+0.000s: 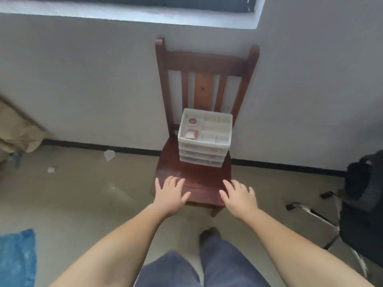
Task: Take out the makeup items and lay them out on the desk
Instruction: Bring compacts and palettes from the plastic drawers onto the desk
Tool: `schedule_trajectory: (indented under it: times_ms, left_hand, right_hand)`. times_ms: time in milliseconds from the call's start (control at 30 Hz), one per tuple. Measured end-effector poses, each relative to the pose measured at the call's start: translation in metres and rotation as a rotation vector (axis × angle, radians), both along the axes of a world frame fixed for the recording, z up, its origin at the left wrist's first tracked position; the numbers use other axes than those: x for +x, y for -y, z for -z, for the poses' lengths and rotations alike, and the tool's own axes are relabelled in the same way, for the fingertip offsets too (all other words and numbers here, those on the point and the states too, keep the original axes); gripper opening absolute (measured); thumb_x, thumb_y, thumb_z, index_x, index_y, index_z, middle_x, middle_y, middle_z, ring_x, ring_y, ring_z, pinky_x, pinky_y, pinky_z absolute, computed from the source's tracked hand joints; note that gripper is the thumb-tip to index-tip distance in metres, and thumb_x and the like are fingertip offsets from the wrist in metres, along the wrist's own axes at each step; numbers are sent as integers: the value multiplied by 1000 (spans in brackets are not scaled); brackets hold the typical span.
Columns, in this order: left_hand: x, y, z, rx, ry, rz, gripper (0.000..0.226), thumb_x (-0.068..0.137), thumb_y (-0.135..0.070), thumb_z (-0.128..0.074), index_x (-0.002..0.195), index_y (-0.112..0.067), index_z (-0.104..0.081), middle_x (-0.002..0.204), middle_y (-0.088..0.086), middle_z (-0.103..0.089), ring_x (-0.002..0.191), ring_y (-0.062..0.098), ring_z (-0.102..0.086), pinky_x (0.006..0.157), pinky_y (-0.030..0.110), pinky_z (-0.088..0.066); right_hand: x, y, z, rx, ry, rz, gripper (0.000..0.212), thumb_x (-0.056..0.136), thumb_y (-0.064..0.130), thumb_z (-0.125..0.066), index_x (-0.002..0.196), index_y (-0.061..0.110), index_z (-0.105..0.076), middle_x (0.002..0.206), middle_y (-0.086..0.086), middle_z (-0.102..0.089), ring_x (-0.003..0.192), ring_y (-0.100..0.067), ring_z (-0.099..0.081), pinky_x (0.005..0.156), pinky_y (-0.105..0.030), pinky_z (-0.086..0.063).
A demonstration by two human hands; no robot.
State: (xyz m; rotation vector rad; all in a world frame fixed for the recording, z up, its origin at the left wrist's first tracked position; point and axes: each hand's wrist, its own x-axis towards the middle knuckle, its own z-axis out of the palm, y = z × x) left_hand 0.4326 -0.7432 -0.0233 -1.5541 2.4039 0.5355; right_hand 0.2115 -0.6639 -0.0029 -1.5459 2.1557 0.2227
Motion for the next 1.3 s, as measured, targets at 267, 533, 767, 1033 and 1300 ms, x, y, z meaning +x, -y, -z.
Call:
schedule_trajectory:
  times_ms: [267,533,767,1033,1300]
  left_hand:
    - [-58,152,0,-78,-51,1,51,96,-38,-38,143,-22,-30,147,-3,-35,139,15,-23,112,58,-2]
    - [-79,263,26,-108,-82,290,41,86,-5,-43,123,-19,-54,123,1,-53,123,22,-42,114,49,6]
    - [-84,280,47,-65,-61,464,30,93,-23,-44,121,-20,-52,125,5,-46,126,24,-37,113,53,9]
    - [-91,293,52,-102,2,549,35,91,-27,-44,123,-14,-47,112,8,-56,111,30,-52,113,54,9]
    - [-97,306,55,-167,-19,724,35,85,-26,-59,113,-6,-54,101,10,-67,100,27,-61,111,50,15]
  right_hand:
    - [-41,196,3,-105,6,-240,44,99,41,-30,138,22,-37,139,-7,-43,125,-28,-43,104,-43,-30]
    - [-25,340,39,-159,124,-348,39,91,15,-46,129,19,-51,136,-8,-48,123,-29,-45,101,-37,-34]
    - [-23,368,65,-117,15,-434,37,90,23,-48,127,20,-47,153,-8,-26,138,-24,-25,113,-42,-3]
    - [-28,376,66,-179,-17,-397,26,90,18,-46,116,14,-49,123,-8,-50,117,-27,-45,106,-37,-15]
    - [-38,358,47,-373,226,-147,32,82,17,-62,113,9,-55,121,-14,-50,102,-35,-53,88,-37,-41]
